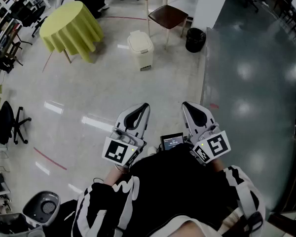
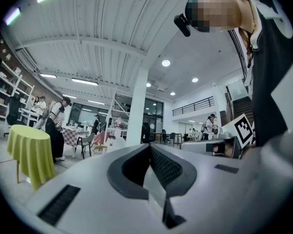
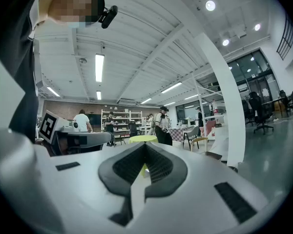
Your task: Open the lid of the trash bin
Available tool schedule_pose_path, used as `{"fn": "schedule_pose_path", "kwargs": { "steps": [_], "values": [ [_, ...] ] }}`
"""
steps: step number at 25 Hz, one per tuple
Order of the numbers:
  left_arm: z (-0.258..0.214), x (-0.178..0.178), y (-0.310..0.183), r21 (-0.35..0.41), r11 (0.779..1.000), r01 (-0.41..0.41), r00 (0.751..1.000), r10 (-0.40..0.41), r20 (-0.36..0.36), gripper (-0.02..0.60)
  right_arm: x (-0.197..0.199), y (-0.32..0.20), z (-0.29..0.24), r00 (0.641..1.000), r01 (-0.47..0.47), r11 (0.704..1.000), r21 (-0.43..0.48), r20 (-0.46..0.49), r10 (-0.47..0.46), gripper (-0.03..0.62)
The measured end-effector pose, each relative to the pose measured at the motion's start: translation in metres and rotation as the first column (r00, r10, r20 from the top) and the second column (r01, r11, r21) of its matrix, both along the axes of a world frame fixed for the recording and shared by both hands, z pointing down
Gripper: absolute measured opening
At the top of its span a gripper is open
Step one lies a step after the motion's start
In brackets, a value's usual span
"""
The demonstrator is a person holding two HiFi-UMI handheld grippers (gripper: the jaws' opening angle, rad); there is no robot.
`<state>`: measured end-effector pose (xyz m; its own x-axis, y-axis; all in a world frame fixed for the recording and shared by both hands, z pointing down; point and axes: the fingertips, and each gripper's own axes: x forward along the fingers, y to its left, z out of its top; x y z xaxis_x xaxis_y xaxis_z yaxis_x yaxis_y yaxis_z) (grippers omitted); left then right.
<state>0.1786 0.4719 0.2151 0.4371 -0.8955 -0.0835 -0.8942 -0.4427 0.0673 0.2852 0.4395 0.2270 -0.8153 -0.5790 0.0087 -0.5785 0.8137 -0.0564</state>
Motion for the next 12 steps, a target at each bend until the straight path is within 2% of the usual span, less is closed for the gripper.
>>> {"fn": "schedule_pose_path", "kwargs": {
  "steps": [12],
  "values": [
    [-0.0001, 0.0016, 0.0044, -0.003, 1.000, -0.016, 1.000, 0.016, 0.009, 0.008, -0.0038, 0.0037, -0.0031, 1.000, -0.010, 1.000, -0.007, 0.016, 0.010, 0.003]
  ]
}}
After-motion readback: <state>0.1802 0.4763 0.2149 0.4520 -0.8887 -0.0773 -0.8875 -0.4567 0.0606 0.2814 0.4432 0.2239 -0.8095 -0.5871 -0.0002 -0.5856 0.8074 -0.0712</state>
